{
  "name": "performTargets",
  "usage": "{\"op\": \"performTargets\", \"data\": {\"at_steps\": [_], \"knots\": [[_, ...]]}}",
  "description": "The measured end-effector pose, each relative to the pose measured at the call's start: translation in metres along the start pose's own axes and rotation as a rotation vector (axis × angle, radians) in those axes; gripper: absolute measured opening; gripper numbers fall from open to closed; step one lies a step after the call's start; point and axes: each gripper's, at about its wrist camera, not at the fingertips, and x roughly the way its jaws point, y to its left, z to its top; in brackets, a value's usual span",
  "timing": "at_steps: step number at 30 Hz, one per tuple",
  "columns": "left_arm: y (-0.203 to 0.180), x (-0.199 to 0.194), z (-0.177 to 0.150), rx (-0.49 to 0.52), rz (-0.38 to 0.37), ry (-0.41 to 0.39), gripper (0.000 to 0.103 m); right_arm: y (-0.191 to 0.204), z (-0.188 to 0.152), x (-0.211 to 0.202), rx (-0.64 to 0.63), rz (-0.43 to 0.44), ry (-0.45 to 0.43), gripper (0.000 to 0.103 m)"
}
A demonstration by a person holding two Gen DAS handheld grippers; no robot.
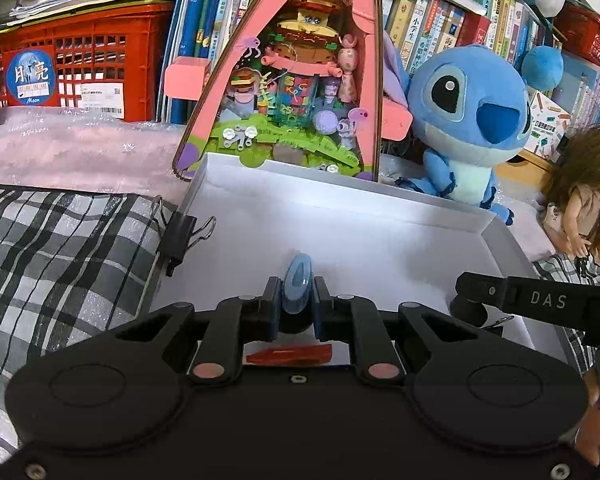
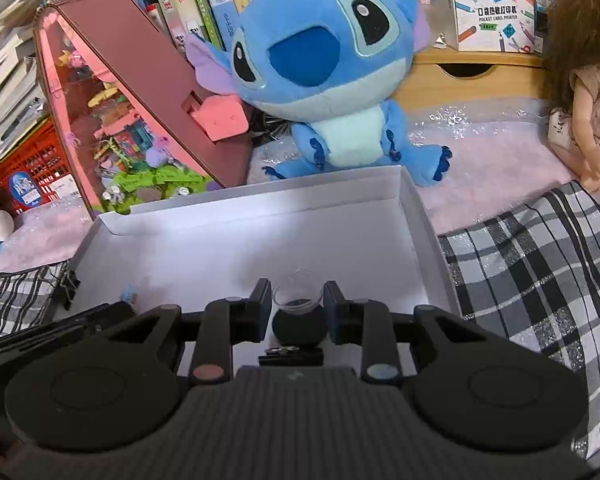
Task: Organize rigid objects
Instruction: 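Open both grippers to release the clip and cap inside the box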
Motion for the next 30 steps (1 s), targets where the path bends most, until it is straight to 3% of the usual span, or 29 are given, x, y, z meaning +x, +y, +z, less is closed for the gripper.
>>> {"op": "performTargets", "data": {"at_steps": [9, 11, 13, 14, 20, 25, 30], "knots": [[-0.002, -0.001, -0.001, 0.002, 0.011, -0.012, 0.016, 0.003, -0.003, 0.001, -0.018, 0.000, -0.012, 0.036], [-0.003, -0.005, -0.002, 0.002, 0.020, -0.025, 0.026, 0.004, -0.004, 0.001, -0.023, -0.003, -0.017, 0.038], [-0.004, -0.012, -0.003, 0.005, 0.012, -0.040, 0.042, 0.004, -0.007, -0.003, -0.034, -0.004, -0.041, 0.054], [-0.004, -0.017, -0.003, 0.008, 0.010, -0.051, 0.043, 0.004, -0.008, -0.005, -0.039, 0.003, -0.053, 0.061], [-0.004, -0.046, -0.005, 0.021, -0.008, -0.092, 0.057, 0.000, -0.017, -0.023, -0.043, 0.036, -0.095, 0.076], [-0.006, -0.071, -0.016, 0.054, -0.024, -0.111, 0.067, 0.000, -0.027, -0.045, -0.082, 0.056, -0.135, 0.084], [-0.009, -0.098, -0.032, 0.076, -0.047, -0.121, 0.073, -0.001, -0.039, -0.069, -0.112, 0.083, -0.170, 0.086]]}}
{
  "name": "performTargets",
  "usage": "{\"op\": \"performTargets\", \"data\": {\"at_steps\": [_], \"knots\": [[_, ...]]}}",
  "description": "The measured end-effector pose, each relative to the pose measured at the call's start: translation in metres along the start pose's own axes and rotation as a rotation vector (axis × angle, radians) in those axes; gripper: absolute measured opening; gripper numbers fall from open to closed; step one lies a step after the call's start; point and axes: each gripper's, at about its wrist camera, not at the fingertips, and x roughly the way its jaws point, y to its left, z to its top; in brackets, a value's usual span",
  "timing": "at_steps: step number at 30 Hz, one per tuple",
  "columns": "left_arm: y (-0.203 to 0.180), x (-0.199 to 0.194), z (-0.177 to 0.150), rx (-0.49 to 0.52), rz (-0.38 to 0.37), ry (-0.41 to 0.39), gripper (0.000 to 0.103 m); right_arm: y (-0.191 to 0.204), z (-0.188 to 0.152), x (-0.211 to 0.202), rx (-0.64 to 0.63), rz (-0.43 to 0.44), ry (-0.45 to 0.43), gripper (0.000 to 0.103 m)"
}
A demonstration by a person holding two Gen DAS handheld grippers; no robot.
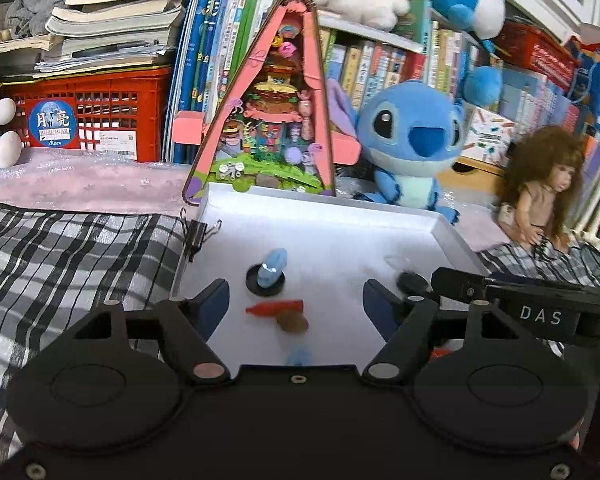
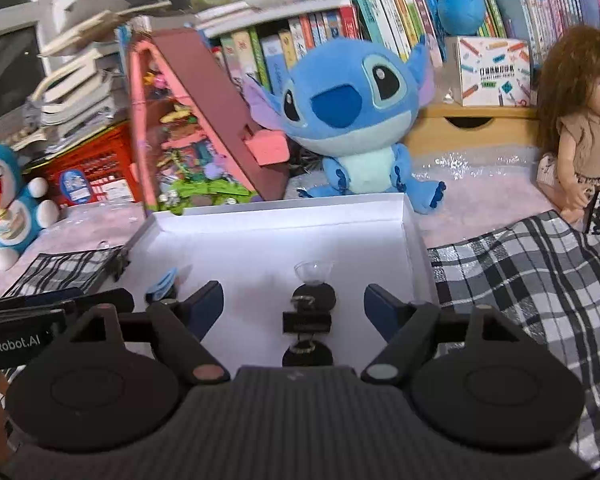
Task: Organize rigid objects
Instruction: 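Open both grippers to release the clip and cap inside the box, then withdraw both grippers from the box toward the black puck and brown ball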
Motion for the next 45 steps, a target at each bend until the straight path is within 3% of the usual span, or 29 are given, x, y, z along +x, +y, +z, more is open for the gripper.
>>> {"op": "performTargets", "data": {"at_steps": [18, 31, 45], "knots": [[-0.017, -0.070, -0.039, 0.082, -0.023, -0.026, 0.077, 0.015, -0.031, -0.079, -0.158, 0.064, -0.112, 0.092], [-0.010, -0.095, -0.072, 0.060, -0.025, 0.006, 0.078, 0.015, -0.053, -0.106, -0.185, 0.090, -0.120, 0.092], [-0.015, -0.115, -0.107, 0.116, -0.018, 0.016, 0.078, 0.019, -0.083, -0.118, -0.226, 0.109, -0.092, 0.093]]}}
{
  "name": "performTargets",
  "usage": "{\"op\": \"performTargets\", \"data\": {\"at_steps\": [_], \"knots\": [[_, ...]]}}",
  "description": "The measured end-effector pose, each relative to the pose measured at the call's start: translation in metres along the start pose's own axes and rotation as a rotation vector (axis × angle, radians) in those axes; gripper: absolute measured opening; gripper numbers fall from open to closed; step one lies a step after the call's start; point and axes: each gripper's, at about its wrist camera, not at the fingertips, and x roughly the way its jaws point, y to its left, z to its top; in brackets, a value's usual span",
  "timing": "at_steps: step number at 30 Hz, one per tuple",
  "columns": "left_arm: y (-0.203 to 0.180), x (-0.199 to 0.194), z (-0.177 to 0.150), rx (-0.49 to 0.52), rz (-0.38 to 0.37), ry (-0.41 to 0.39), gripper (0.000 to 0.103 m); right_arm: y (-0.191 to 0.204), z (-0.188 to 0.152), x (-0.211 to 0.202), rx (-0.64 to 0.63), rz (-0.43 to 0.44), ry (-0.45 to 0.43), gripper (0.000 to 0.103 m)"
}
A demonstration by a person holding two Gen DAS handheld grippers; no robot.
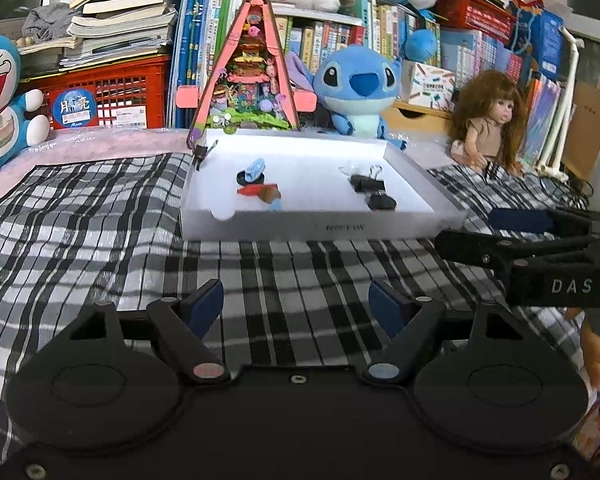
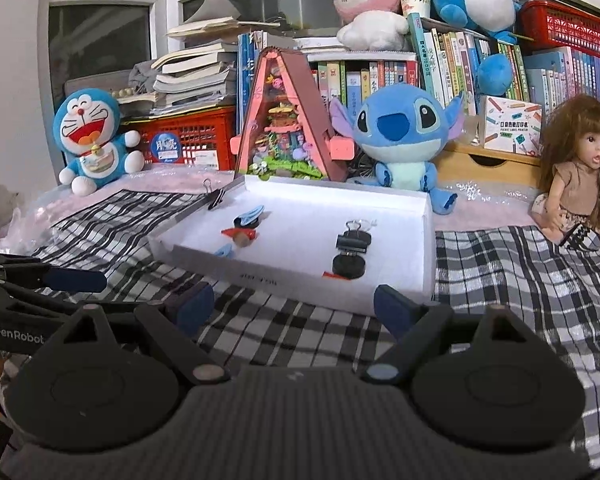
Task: Organize rigid objects
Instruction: 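Withdraw both grippers from the box toward the black puck and brown ball, then grasp the black puck with the left gripper while the right gripper grasps the brown ball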
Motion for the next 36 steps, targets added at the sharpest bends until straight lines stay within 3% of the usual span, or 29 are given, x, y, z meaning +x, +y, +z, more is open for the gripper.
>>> {"op": "performTargets", "data": {"at_steps": [12, 29, 36], "knots": [[-0.009, -0.015, -0.036, 0.048, -0.027, 0.035, 0.078, 0.009, -0.030, -0.014, -0.038, 0.015, 0.040, 0.093], [-0.021, -0.026, -0.062, 0.110, -0.089, 0.045, 0.079, 0.012, -0.050, -0.025, -0.030, 0.039, 0.069, 0.093], [-0.030, -0.026, -0.068, 0.141, -0.118, 0.038, 0.070, 0.013, -0.053, -0.026, -0.031, 0.040, 0.070, 0.093]]}}
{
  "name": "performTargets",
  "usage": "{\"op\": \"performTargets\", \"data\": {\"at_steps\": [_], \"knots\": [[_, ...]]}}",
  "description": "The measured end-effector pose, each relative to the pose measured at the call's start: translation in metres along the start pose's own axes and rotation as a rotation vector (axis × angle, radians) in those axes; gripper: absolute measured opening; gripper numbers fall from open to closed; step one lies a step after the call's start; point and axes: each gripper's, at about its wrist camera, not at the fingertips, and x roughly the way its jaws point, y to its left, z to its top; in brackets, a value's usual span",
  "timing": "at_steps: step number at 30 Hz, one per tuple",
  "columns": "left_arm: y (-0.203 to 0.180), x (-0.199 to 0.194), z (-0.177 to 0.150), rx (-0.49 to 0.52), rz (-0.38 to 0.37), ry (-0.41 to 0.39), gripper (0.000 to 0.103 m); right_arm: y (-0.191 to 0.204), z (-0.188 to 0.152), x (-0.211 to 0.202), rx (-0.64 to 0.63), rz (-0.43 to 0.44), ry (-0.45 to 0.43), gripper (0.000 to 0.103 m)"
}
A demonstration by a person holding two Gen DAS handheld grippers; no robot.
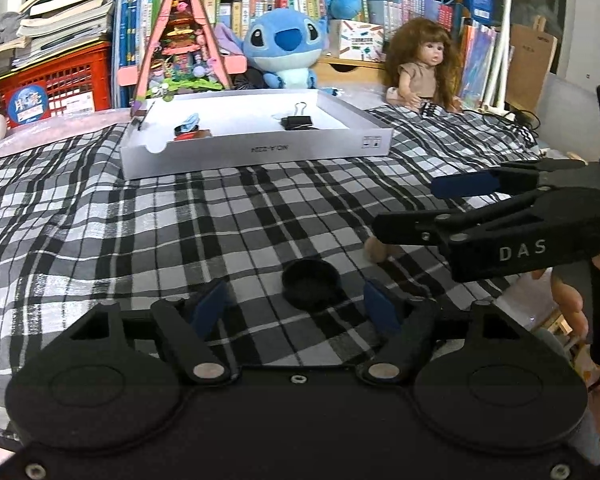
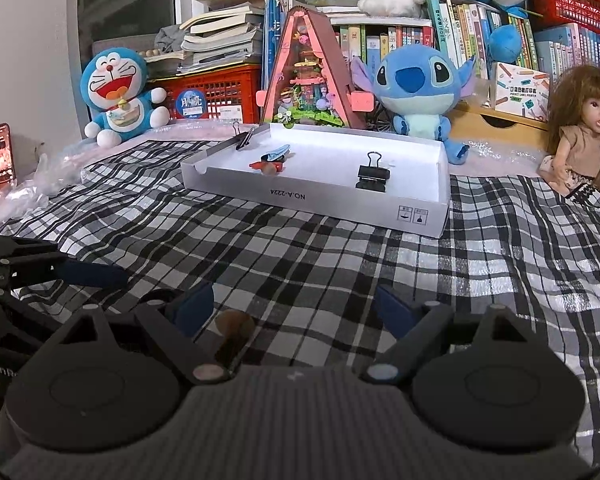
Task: Organize rigid objects
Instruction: 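Grasp the black puck with the left gripper while the right gripper grasps the brown ball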
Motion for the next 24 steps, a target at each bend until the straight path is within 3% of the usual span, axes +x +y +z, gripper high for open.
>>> {"op": "performTargets", "data": {"at_steps": [4, 13, 22, 24], "knots": [[-0.005, 0.000, -0.001, 0.018, -0.014, -0.006, 0.060, 0.001, -0.001, 0.000, 0.000, 0.001, 0.001, 0.093], [-0.006, 0.001, -0.001, 0.011, -0.011, -0.015, 0.050, 0.002, -0.008, 0.000, -0.009, 0.003, 0.008, 0.093], [0.002, 0.002, 0.000, -0.025, 0.017, -0.025, 0.031, 0.000, -0.011, -0.001, -0.021, -0.052, -0.029, 0.093], [0.003, 0.003, 0.000, -0.029, 0.024, -0.027, 0.031, 0.001, -0.012, -0.002, -0.029, -0.056, -0.036, 0.093]]}}
